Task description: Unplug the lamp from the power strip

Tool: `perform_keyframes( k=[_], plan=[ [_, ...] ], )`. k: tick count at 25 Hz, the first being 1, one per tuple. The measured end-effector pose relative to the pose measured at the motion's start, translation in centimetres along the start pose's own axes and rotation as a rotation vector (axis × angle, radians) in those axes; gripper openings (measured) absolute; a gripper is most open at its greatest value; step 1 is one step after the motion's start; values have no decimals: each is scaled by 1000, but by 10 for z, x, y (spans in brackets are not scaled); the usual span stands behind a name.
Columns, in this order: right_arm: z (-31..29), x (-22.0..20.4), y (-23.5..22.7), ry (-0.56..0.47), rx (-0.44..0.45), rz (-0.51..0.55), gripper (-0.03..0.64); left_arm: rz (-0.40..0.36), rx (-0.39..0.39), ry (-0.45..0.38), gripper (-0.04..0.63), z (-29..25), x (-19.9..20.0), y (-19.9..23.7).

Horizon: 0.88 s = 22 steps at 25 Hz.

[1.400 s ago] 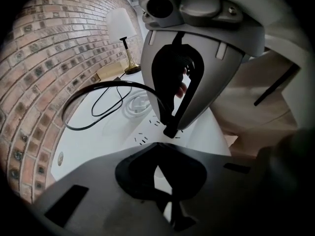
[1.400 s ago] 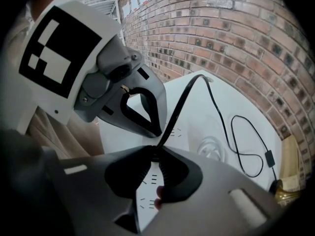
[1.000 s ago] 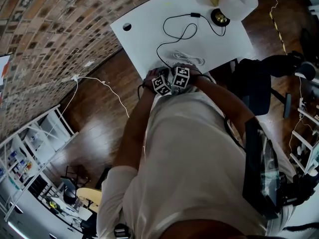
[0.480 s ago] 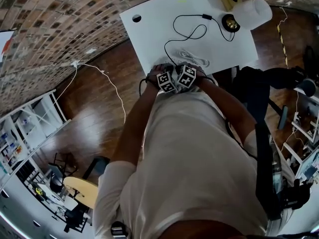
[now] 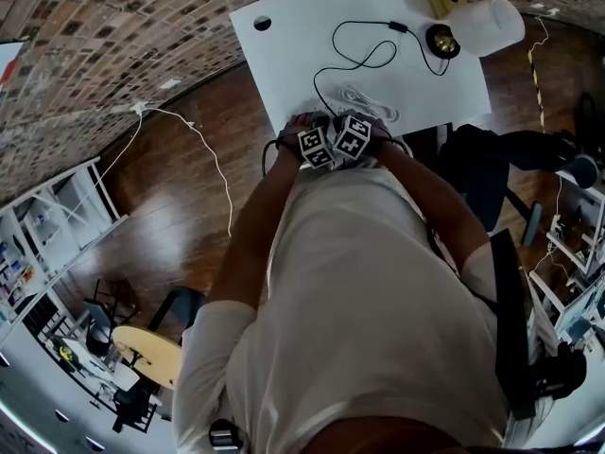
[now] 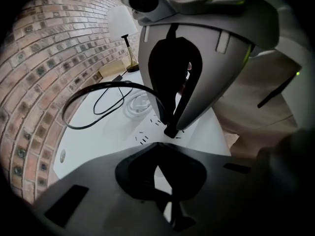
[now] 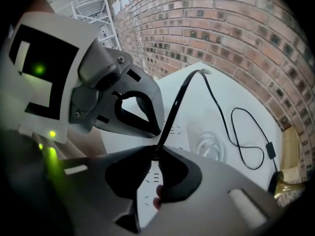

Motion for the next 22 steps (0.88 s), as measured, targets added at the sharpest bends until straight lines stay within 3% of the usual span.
perform_keyframes(
  k=[5, 12, 17, 22],
  plan=[
    [3, -9, 5, -80, -38, -22, 41, 26, -20, 3, -14, 0, 1, 2],
    [0, 3, -1, 39, 1, -31, 41, 27, -14, 15, -14, 0, 2, 2],
    [6, -10, 1, -83, -1, -58, 41, -14, -37, 18, -14, 1, 4, 3],
    [2, 2, -6, 11, 39, -42, 38, -29, -26, 3, -14, 1, 1, 3]
  ],
)
Point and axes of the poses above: the fingertips, and each gripper's own axes: z backward along the fingers, y to its left, x out of its top, the point moved 10 cm from there along z, backward along the fingers, and after that the axes turned 12 degrees about z, right-handed, at the moved point
